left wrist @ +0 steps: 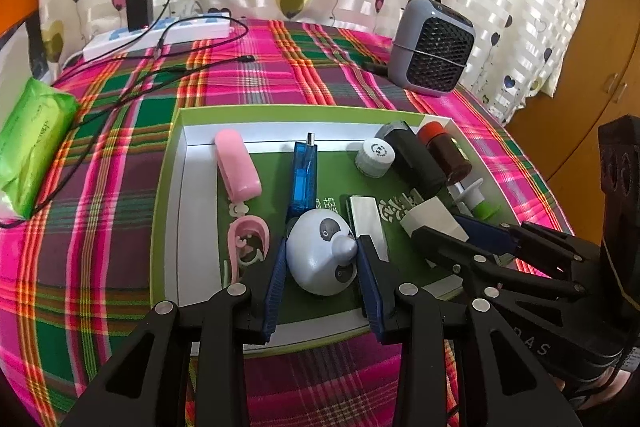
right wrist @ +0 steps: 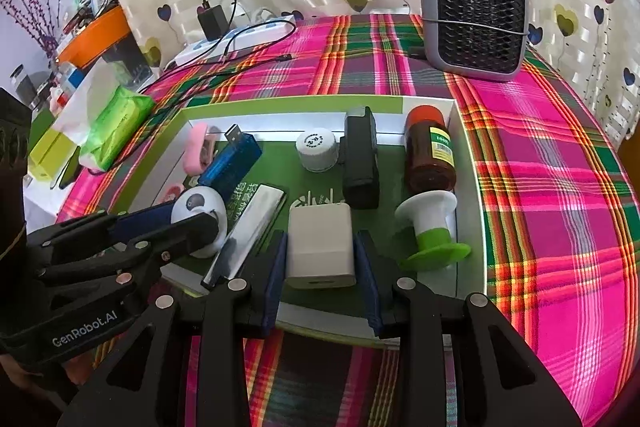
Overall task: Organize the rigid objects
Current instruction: 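Lower both held items into the tray and open both tools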
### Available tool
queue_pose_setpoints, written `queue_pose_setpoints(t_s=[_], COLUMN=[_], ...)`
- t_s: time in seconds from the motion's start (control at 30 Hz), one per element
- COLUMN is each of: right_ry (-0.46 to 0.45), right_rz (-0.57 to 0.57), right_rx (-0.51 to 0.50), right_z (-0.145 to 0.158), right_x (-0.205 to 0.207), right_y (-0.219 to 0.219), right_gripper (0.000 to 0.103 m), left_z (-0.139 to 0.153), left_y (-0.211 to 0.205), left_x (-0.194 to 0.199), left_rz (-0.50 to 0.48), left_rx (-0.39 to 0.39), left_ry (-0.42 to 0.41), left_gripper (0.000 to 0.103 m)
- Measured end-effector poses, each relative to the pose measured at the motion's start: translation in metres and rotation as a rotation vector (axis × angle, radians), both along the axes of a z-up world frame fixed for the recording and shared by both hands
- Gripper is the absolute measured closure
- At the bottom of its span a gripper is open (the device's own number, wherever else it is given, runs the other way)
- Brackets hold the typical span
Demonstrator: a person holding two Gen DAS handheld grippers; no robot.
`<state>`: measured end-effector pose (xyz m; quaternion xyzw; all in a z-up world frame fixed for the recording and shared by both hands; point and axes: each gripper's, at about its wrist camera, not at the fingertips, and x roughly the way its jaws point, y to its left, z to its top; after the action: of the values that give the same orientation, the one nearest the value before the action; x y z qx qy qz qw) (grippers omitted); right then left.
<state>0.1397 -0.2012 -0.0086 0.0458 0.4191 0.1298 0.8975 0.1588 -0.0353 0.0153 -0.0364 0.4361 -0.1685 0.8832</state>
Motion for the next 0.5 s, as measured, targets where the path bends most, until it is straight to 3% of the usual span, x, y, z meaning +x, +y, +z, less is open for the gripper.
queue_pose_setpoints(t_s=[0.5], right_ry=[-0.001], right_rz=[0.001], right_rx=[-0.011], right_z=[-0.0020], right_x=[-0.0002], right_y=[0.0016], right_gripper=[0.067], left_z=[0.0001], left_y=[-0.0021], left_x=[0.0020], left_rz=[0.001], left_rx=[0.019], left_ry=[-0.004], left_gripper=[0.069])
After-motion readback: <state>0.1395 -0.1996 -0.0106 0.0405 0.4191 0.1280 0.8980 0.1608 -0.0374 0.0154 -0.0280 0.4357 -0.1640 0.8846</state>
